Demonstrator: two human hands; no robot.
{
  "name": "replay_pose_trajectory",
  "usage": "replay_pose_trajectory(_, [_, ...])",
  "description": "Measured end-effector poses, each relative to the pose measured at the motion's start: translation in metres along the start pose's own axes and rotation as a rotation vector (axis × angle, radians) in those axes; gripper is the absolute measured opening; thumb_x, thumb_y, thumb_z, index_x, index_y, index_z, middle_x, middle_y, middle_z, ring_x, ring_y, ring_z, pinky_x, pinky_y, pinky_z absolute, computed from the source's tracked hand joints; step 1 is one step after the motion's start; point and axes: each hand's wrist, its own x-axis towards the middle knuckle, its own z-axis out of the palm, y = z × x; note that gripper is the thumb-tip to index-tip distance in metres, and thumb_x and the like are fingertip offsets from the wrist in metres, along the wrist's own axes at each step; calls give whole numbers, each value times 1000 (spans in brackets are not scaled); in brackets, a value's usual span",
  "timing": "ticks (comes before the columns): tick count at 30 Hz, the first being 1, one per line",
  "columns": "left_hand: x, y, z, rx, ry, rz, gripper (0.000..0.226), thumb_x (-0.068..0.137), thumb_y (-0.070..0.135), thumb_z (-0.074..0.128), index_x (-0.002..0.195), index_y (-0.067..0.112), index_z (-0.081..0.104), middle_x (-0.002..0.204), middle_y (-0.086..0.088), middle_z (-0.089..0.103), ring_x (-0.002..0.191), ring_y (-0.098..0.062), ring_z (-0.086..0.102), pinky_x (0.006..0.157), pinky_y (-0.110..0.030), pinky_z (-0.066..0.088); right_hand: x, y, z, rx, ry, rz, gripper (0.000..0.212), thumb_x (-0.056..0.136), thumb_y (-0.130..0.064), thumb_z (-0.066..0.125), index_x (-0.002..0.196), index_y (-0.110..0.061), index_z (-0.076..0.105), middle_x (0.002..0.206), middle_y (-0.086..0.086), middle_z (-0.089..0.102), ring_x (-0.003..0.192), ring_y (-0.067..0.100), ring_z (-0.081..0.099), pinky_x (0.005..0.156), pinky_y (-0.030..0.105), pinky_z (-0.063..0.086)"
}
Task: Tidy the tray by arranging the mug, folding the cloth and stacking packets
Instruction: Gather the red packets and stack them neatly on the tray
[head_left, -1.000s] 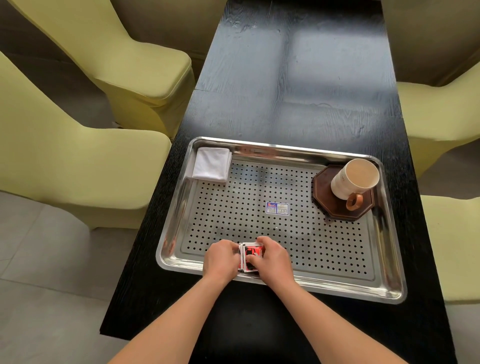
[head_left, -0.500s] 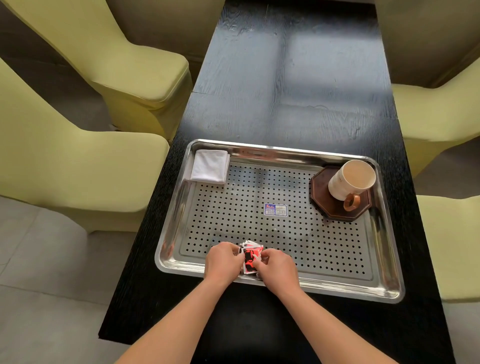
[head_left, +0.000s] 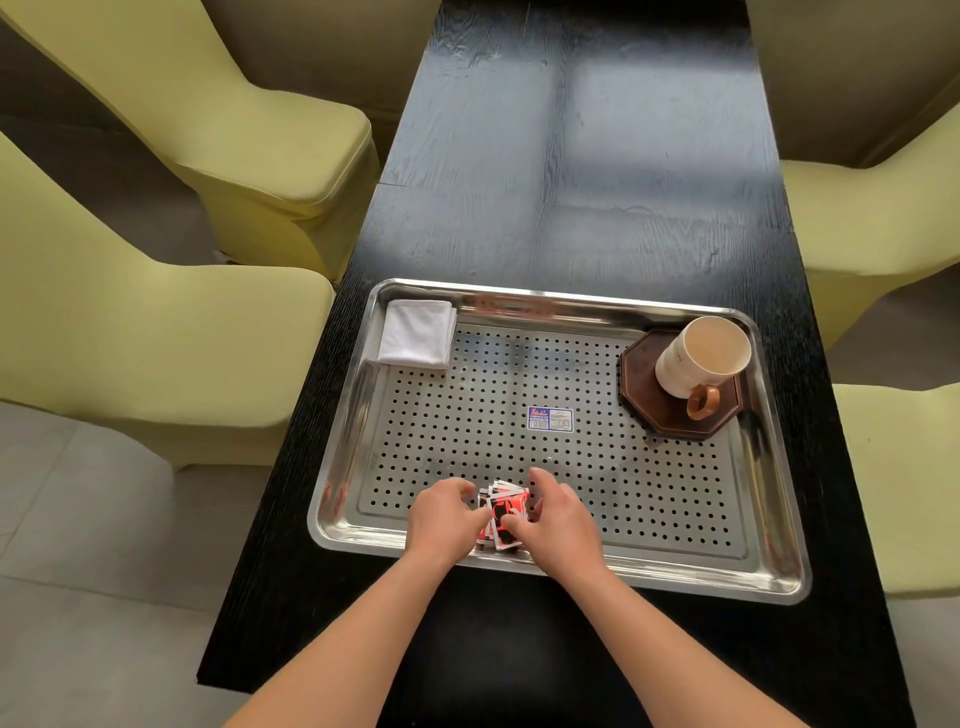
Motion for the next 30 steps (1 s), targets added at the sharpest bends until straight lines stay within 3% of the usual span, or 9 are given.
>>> replay_pose_trajectory(3, [0,1,0,2,-41,5,48,85,36,76,129,18,66,116,0,72,106,-15,66,96,-34,51,10,-5,-4,-36,-116,-15,67,84,-52,68,144,-35,42,122,5,52,109,23,58,91,37,50])
replay_pose_trajectory(7, [-2,0,2,-2,-44,-1,44,85,27,76,128,19,67,111,1,73,99,-14,66,93,-31,52,13,-12,-2,-29,-212,-19,54,85,-44,71,135,-34,54,121,2,47,110,23,57,93,37,49])
replay_pose_trajectory(10, [-4,0,1,-13,-45,9,40,86,23,75,125,19,69,101,2,73,87,-10,64,83,-28,53,12,-12,-2,3,-198,-28,46,83,-35,74,127,-35,59,118,2,51,106,21,58,91,36,50])
replay_pose_trajectory(14, [-4,0,1,-34,-48,10,44,87,22,75,129,18,65,99,1,73,91,-12,67,89,-32,56,9,-6,-6,86,-130,1,38,81,-28,76,117,-32,64,113,-3,67,99,16,62,87,34,52])
replay_pose_trajectory(17, [-3,0,2,-45,-39,13,42,89,23,72,130,18,64,99,1,73,82,-6,65,85,-29,56,6,-1,-9,158,-123,52,35,80,-27,78,112,-30,65,104,-5,70,92,15,66,85,38,57])
replay_pose_trajectory(22, [-4,1,0,-43,-36,15,42,90,24,69,132,19,63,112,-1,72,97,-13,67,92,-34,56,7,10,-21,319,-145,108,35,79,-19,82,107,-24,62,94,0,71,82,16,71,78,38,61])
replay_pose_trajectory(26, [-3,1,1,-37,-23,19,45,89,29,70,132,20,62,113,1,72,94,-10,63,90,-29,53,10,33,-45,424,-162,183,35,80,-12,81,106,-18,58,94,9,71,80,24,73,65,34,62])
replay_pose_trajectory(30, [-3,2,3,-15,-26,19,46,88,32,69,132,22,62,115,2,72,104,-14,64,93,-32,51,16,44,-56,338,-177,220,37,79,-13,83,106,-15,58,95,8,70,83,22,72,73,42,62])
